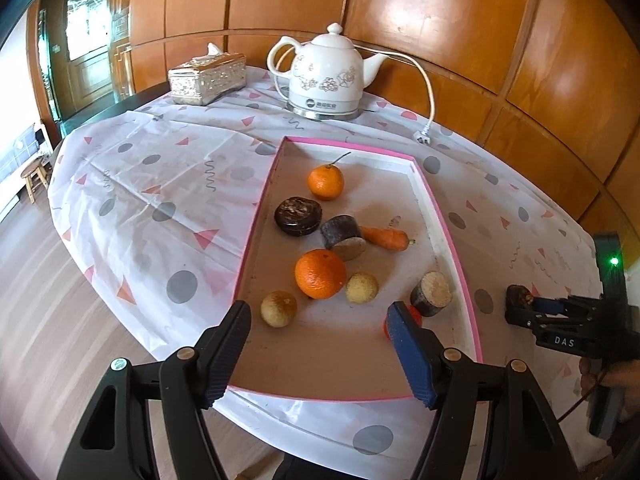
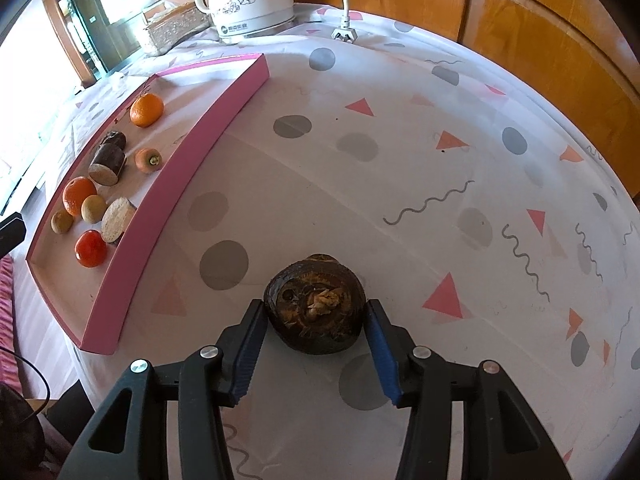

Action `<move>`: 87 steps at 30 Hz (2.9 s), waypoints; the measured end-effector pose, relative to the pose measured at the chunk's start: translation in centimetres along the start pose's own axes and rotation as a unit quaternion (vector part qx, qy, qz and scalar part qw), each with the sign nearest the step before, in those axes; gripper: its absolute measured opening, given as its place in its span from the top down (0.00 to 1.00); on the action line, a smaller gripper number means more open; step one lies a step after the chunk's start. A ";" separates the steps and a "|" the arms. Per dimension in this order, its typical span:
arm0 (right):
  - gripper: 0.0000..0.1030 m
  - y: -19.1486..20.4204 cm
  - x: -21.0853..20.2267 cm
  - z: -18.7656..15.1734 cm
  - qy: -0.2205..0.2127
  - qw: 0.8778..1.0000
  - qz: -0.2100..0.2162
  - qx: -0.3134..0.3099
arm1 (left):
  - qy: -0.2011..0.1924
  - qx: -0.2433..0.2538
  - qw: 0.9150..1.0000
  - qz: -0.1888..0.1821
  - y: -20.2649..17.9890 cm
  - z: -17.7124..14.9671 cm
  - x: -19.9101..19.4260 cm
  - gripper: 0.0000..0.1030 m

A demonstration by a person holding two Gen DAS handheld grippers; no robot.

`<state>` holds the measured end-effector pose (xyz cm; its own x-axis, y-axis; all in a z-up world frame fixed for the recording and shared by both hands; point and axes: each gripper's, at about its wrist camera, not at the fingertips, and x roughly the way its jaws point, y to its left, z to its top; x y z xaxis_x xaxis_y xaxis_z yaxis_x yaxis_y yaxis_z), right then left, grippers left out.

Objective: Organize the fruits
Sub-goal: 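Carry the dark round fruit into the tray and release it with the right gripper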

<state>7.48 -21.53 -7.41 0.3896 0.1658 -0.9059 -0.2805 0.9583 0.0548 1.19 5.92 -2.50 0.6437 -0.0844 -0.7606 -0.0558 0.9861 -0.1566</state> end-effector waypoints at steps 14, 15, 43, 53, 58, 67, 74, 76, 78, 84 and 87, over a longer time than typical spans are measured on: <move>0.52 1.4 -0.5 -1.1 -0.006 1.000 0.003 0.020 | -0.011 -0.042 0.999 0.032 2.5 -0.1 -0.5 0.28; 0.52 1.8 -0.5 -1.1 -0.006 1.000 0.007 0.016 | -0.012 -0.045 0.998 0.034 2.7 -0.1 -0.5 0.28; 0.52 12.9 -2.1 6.6 -0.059 0.992 0.083 -0.079 | -0.025 -0.117 0.990 0.071 7.4 -0.5 -0.9 0.21; 0.52 13.8 1.8 9.9 -0.029 0.995 0.071 -0.066 | -0.023 -0.105 0.992 0.064 7.4 -0.6 -0.2 0.22; 0.51 13.7 3.5 10.6 -0.014 0.995 0.073 -0.060 | -0.023 -0.089 0.994 0.061 6.8 -0.6 -0.1 0.21; 0.46 12.8 1.8 8.9 -0.031 0.994 0.074 -0.068 | -0.026 -0.074 0.995 0.057 5.7 -0.5 -0.1 0.21; 0.73 13.4 1.6 7.7 -0.027 0.994 0.064 -0.090 | -0.029 -0.056 0.996 0.057 4.6 -0.5 -0.5 0.21; 0.73 14.0 2.0 7.6 -0.024 0.993 0.050 -0.104 | -0.029 -0.054 0.996 0.058 4.5 -0.5 -0.6 0.21; 0.74 14.3 2.6 7.9 -0.023 0.993 0.046 -0.102 | -0.031 -0.051 0.996 0.059 4.4 -0.4 -0.7 0.21; 0.74 14.1 3.0 8.0 -0.026 0.995 0.052 -0.080 | -0.035 -0.040 0.997 0.055 3.8 -0.4 -1.0 0.19; 0.73 14.0 2.5 7.4 -0.027 0.995 0.052 -0.080 | -0.037 -0.035 0.997 0.051 3.5 -0.5 -1.2 0.19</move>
<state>11.03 -5.94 -5.84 0.3968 0.2783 -0.8747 -0.4563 0.8867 0.0751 -0.12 9.39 -2.45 0.6870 0.0285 -0.7261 -0.1745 0.9764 -0.1269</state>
